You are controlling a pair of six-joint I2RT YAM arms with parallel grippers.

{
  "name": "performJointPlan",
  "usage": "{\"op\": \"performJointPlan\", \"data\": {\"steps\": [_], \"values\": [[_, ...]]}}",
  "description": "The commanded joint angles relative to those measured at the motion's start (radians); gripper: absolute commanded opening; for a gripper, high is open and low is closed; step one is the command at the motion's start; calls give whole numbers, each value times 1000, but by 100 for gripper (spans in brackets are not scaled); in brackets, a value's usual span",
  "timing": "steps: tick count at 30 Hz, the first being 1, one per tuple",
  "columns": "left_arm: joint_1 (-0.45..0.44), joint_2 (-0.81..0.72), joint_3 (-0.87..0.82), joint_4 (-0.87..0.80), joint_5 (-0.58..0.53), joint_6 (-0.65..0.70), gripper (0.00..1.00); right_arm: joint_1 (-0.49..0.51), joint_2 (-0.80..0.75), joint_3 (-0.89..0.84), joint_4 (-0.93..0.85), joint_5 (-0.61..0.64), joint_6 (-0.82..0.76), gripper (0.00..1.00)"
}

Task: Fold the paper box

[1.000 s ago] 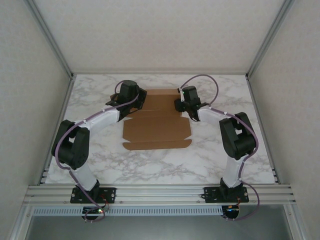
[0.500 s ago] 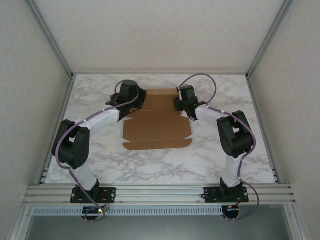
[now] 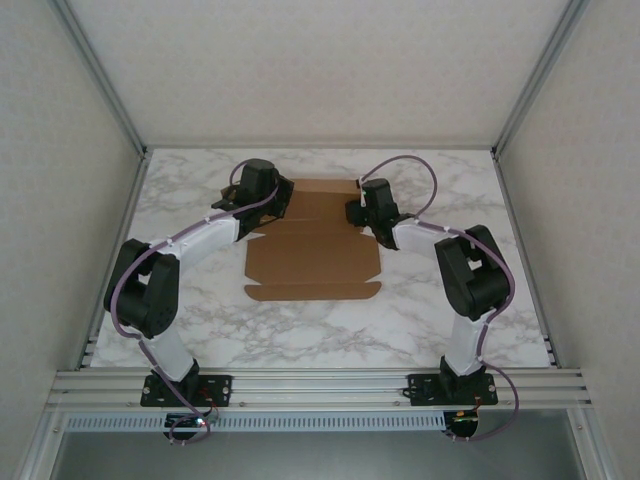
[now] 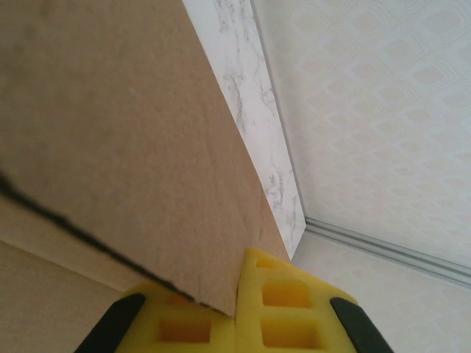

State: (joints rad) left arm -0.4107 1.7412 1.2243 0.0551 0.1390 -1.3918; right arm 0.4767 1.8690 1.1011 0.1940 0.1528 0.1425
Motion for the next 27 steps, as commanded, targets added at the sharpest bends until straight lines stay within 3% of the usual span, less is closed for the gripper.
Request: {"op": "performJointPlan", "data": {"steps": [1,7,15,17,20,27], "values": [[9,34,7,-103,-7,2,0,6,-18,-43,-22,-1,9,56],[9,32,19,-109,-6,2,0,5,4,-45,-35,22,38,52],[9,23,12,-109,-3,-2,0,5,64,15,-111,82,88,23],[7,21,10,-109,-3,-5,0,11,74,32,-128,112,104,20],[3,19,11,-107,-4,-8,0,26,86,57,-154,193,126,11],[-5,22,14,-111,-7,-15,0,80,139,151,-269,398,194,8]]}}
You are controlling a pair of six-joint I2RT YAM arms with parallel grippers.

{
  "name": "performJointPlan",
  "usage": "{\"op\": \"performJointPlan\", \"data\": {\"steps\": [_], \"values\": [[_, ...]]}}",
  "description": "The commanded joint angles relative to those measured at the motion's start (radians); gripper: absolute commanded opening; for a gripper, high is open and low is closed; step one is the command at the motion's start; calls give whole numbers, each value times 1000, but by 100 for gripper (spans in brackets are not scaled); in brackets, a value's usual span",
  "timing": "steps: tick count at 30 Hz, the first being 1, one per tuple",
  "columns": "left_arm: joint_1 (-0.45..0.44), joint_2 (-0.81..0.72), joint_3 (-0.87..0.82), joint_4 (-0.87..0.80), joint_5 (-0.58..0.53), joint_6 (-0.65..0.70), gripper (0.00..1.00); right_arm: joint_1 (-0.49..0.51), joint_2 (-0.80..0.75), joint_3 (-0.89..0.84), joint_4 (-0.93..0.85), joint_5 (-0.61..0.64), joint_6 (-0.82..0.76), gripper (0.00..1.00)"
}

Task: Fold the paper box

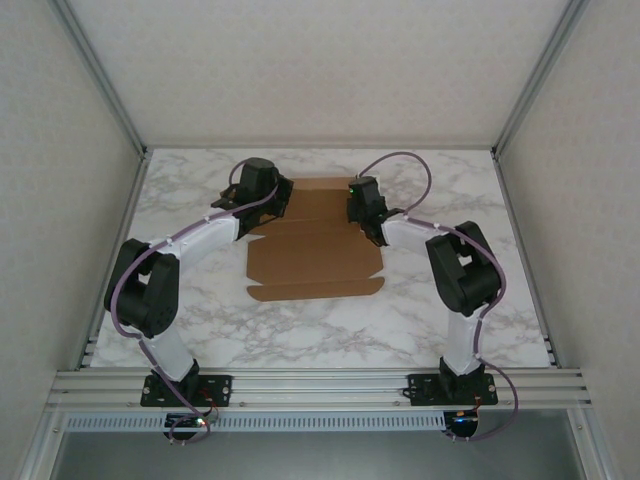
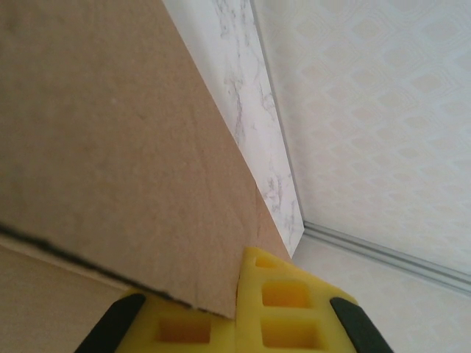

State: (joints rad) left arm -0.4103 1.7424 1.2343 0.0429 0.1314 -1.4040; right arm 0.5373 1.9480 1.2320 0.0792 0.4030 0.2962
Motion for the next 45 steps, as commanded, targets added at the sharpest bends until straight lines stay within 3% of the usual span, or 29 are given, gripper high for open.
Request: {"op": "performJointPlan", "data": {"steps": [1,5,9,13,16,19,30,35,37,40,42,45], "values": [[-7,19,3,-98,1,-3,0,25,65,28,-166,166,56,8],[-7,17,4,-106,-4,0,0,27,61,21,-171,173,90,13],[-7,14,-6,-103,-7,7,0,27,0,-27,-104,130,73,34],[-7,13,-12,-88,2,14,0,26,-125,-117,18,-4,-12,66],[-7,10,-6,-84,5,31,0,25,-199,-136,26,-104,-66,81],[-6,2,-6,-98,-16,41,0,24,-277,-165,17,-142,-90,88],[-8,-22,-60,-73,-7,81,0,-25,-535,-231,-25,-348,-110,84],[-19,-62,-110,13,29,111,3,-26,-557,-112,-210,-390,-68,77],[-19,-78,-146,61,43,80,3,-27,-554,-72,-265,-410,51,71],[-22,-95,-202,146,53,13,4,-27,-555,-57,-296,-480,367,66],[-26,-98,-221,180,51,-17,4,-24,-560,-123,-162,-569,560,70],[-39,-101,-235,220,41,-57,6,-4,-546,-229,52,-584,832,71]]}}
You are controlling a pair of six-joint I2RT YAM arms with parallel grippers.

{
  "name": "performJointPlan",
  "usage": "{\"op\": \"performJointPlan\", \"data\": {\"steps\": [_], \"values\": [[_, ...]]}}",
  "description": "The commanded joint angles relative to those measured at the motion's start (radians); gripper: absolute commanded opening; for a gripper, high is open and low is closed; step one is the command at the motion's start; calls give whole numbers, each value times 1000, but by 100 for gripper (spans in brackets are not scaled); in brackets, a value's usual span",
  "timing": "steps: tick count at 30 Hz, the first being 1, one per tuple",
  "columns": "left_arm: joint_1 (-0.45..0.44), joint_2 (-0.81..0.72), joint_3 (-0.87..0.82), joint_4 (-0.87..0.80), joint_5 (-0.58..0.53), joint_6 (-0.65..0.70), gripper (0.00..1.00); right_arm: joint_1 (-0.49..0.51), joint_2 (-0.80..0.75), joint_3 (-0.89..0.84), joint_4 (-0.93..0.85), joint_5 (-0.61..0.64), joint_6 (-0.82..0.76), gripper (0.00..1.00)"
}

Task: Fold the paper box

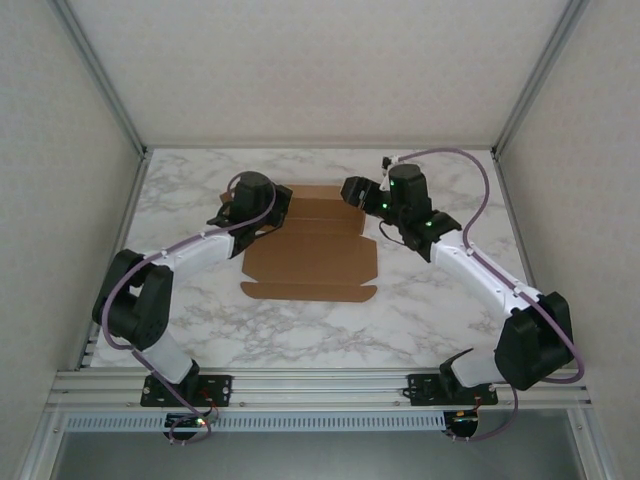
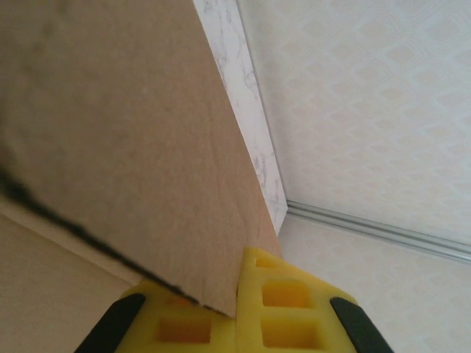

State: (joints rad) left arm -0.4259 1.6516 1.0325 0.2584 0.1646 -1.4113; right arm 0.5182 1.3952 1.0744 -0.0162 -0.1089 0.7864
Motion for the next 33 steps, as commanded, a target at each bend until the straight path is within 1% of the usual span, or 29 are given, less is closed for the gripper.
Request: {"op": "performJointPlan", "data": {"steps": [1,4,9,12,15,19,23,27,28,30,33], "values": [[-27,-11,-39,25,3,-64,6,21,20,-97,211,-72,420,72],[-41,-15,-47,69,-2,-93,14,45,55,-149,343,-40,550,76],[-66,-15,-57,129,0,-101,31,52,119,-161,432,16,617,78],[-70,-21,-76,141,5,-102,37,56,152,-171,468,33,664,77],[-68,-31,-103,145,-2,-101,38,64,172,-187,485,76,678,74],[-65,-36,-114,142,-5,-91,38,67,240,-195,604,85,703,70],[-58,-43,-121,140,-8,-88,38,90,301,-175,657,128,723,67],[-48,-41,-117,140,-1,-87,38,125,354,-159,713,204,732,58],[-47,-39,-114,140,3,-86,38,132,367,-157,734,223,732,54],[-42,-31,-110,142,11,-89,38,137,389,-149,764,235,729,49],[-39,-24,-110,147,20,-92,38,135,419,-134,807,238,725,47]]}}
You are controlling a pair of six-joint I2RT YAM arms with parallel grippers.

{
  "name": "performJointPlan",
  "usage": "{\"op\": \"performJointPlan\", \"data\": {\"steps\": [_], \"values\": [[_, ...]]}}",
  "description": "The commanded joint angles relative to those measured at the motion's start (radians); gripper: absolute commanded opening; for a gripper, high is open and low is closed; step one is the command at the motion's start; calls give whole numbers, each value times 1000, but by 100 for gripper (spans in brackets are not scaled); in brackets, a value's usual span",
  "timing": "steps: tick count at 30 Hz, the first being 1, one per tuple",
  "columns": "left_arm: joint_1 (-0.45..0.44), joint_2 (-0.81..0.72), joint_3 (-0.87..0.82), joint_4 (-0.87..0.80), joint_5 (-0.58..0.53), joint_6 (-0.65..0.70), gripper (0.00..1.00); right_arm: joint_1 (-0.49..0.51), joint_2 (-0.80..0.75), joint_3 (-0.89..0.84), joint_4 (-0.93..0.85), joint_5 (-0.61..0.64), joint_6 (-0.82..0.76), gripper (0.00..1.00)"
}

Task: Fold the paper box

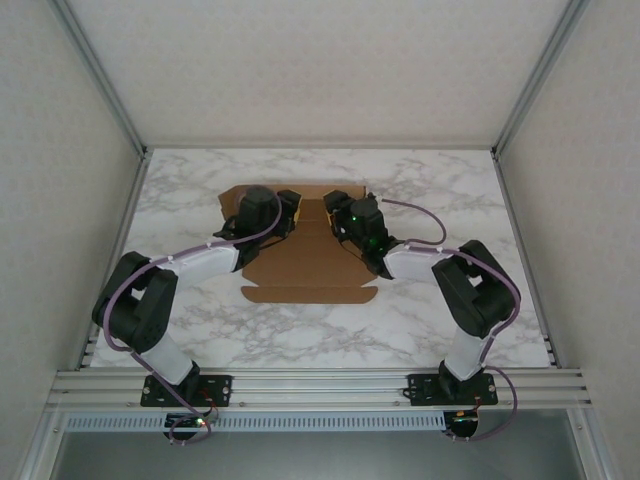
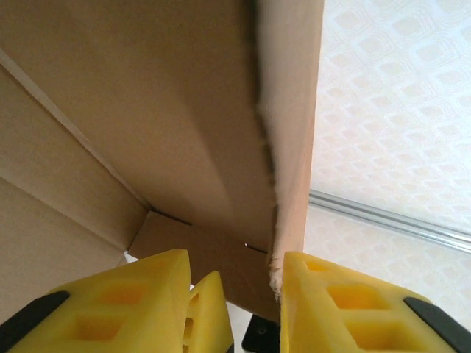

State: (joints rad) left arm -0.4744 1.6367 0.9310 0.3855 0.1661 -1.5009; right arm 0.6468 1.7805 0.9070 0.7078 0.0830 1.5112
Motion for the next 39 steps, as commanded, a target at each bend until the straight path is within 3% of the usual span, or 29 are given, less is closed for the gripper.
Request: {"op": "performJointPlan", "data": {"steps": [1,12,23,34,39], "values": [[11,-8,-9,20,19,-2,38,8,40,40,88,43,-2,46],[32,1,-29,25,39,-7,38,8,116,96,149,-6,-8,43],[43,-64,-36,-34,21,62,37,7,34,33,132,-43,-59,42],[45,-87,-41,-36,24,79,36,6,74,110,78,-30,-51,50],[46,-109,-41,-73,15,95,36,-1,135,162,86,-33,-23,43]]}}
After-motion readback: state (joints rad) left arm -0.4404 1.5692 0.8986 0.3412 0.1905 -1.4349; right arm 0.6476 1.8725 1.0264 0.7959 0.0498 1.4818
